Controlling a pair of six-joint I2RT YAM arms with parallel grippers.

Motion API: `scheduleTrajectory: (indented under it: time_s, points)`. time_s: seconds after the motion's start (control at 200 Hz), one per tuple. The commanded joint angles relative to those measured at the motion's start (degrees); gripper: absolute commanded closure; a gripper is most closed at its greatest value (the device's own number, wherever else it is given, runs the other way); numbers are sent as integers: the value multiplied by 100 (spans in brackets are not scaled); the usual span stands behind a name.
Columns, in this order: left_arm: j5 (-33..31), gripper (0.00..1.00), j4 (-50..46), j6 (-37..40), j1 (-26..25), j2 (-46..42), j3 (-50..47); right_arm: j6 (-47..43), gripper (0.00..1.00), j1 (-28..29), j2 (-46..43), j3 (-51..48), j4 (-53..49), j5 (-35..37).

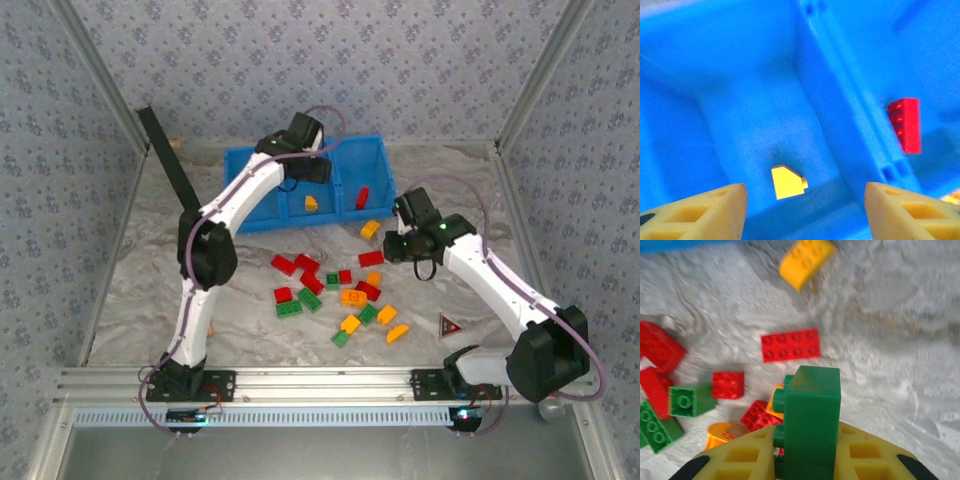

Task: Sort the legos into containers by color
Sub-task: Place the lego in the container.

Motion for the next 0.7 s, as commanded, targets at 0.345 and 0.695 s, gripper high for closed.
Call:
scheduleTrajectory:
  time_s: [0.345, 0.695]
  points:
    - [-785, 30, -511, -176, 266, -4550, -3752, -982, 73, 1071, 3031, 3895, 875, 64]
    - [-399, 28, -1247, -1353, 267, -6760, -5975, -1588, 73, 1756, 5624, 7050, 525, -125]
